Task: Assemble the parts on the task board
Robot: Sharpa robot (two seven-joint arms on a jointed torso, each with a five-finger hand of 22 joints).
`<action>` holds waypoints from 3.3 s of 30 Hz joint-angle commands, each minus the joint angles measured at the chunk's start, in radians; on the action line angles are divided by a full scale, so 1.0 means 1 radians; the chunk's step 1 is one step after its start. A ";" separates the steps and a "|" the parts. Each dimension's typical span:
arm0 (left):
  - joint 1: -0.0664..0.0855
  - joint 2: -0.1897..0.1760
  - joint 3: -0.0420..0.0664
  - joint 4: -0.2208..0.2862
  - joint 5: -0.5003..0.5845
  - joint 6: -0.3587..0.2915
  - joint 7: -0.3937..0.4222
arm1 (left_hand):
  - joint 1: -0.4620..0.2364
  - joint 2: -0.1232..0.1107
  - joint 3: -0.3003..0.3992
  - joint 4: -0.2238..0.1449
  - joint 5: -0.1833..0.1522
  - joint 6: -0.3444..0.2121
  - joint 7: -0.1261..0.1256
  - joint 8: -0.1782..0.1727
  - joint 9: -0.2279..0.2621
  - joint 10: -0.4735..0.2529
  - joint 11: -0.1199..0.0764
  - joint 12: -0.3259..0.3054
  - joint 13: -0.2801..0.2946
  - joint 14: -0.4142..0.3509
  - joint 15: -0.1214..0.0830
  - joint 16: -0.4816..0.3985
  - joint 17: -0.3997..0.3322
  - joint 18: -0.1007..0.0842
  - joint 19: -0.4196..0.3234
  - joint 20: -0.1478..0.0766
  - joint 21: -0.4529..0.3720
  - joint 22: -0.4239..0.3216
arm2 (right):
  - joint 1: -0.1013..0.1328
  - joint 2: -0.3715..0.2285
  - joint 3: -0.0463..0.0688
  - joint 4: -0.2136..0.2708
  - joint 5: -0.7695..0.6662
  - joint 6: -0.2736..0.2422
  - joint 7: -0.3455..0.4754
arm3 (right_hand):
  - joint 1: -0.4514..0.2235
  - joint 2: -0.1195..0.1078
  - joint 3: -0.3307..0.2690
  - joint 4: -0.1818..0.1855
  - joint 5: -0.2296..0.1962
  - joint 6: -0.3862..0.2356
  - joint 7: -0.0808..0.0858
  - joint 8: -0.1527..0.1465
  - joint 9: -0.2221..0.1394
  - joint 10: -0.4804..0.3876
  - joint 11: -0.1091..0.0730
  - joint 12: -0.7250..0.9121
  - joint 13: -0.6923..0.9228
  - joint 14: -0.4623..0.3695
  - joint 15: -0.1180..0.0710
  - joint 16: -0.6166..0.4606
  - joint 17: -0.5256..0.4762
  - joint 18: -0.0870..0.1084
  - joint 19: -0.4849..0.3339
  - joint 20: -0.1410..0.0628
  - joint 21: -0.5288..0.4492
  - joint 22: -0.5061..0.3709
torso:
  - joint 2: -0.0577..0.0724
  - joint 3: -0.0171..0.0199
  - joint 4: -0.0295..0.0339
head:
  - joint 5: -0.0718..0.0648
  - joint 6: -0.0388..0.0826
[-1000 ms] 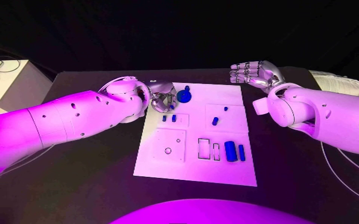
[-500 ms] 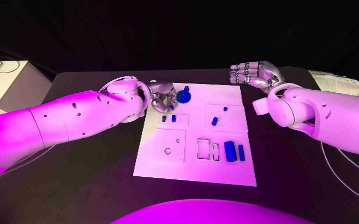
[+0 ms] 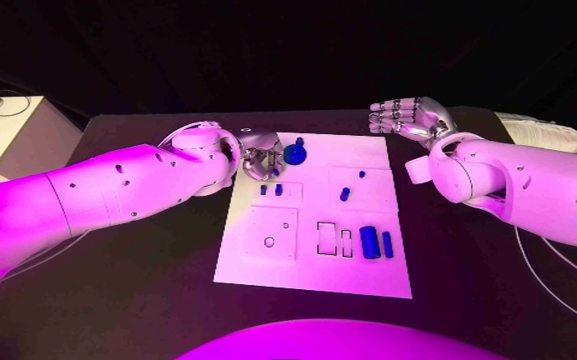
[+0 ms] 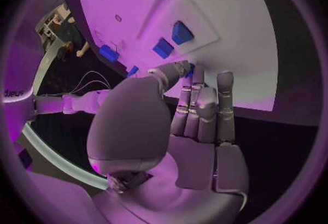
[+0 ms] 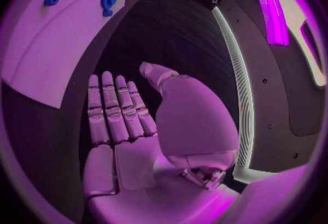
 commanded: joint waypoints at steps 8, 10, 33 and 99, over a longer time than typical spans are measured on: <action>-0.007 -0.006 -0.007 0.005 -0.007 -0.011 0.017 | -0.006 0.001 -0.007 -0.010 -0.005 -0.017 0.005 -0.017 0.000 -0.002 0.003 -0.004 0.012 -0.008 -0.001 0.004 -0.004 -0.003 -0.012 0.000 -0.011 -0.008 | 0.000 0.001 0.001 -0.001 -0.002 0.014 0.004 | -0.008 0.004 -0.005 -0.003 -0.006 0.007 0.040 -0.005 -0.002 0.005 0.003 -0.001 0.000 0.001 0.002 -0.003 -0.002 0.011 -0.007 -0.001 0.001 -0.001 | 0.000 0.0008 0.0005 | 0.002 -0.002; -0.007 -0.007 -0.007 0.005 -0.006 -0.020 0.017 | -0.007 -0.001 -0.007 -0.013 -0.004 -0.042 0.009 -0.039 -0.005 -0.008 0.005 0.001 0.023 -0.013 0.001 0.005 -0.006 -0.002 -0.017 0.002 -0.015 -0.012 | 0.000 0.002 0.001 -0.002 -0.002 0.014 0.004 | -0.008 0.004 -0.005 -0.003 -0.006 0.007 0.040 -0.005 -0.002 0.005 0.003 -0.001 0.000 0.001 0.002 -0.003 -0.002 0.011 -0.007 -0.001 0.001 -0.001 | -0.001 0.0008 0.0000 | 0.002 -0.001; -0.007 -0.016 -0.006 0.011 0.000 -0.045 0.003 | -0.023 -0.014 -0.010 -0.011 -0.004 -0.096 0.014 -0.086 -0.016 -0.023 0.002 0.029 0.060 -0.002 0.001 0.024 0.033 -0.003 -0.012 0.006 -0.016 -0.007 | -0.002 0.006 0.000 -0.006 -0.002 0.014 0.006 | -0.008 0.005 -0.005 -0.003 -0.005 0.008 0.040 -0.006 -0.003 0.005 0.003 -0.001 0.000 0.001 0.002 -0.003 -0.003 0.010 -0.008 -0.001 0.001 -0.001 | -0.001 0.0010 -0.0004 | 0.006 -0.005; -0.004 -0.324 0.060 0.189 1.344 -0.048 0.306 | -0.073 0.010 -0.060 0.065 -0.004 -0.168 0.067 -0.046 -0.027 -0.173 0.067 0.043 0.072 -0.265 0.056 -0.267 -0.390 0.006 -0.091 0.054 -0.231 -0.160 | 0.012 -0.050 0.002 0.204 -1.444 0.163 -0.584 | -0.042 -0.100 0.070 -0.065 -0.077 0.186 -0.057 -0.006 0.030 0.214 -0.109 -0.003 0.015 0.533 -0.161 1.301 1.094 -0.050 0.490 -0.182 1.018 0.867 | 0.000 -0.0009 0.0001 | -0.043 0.025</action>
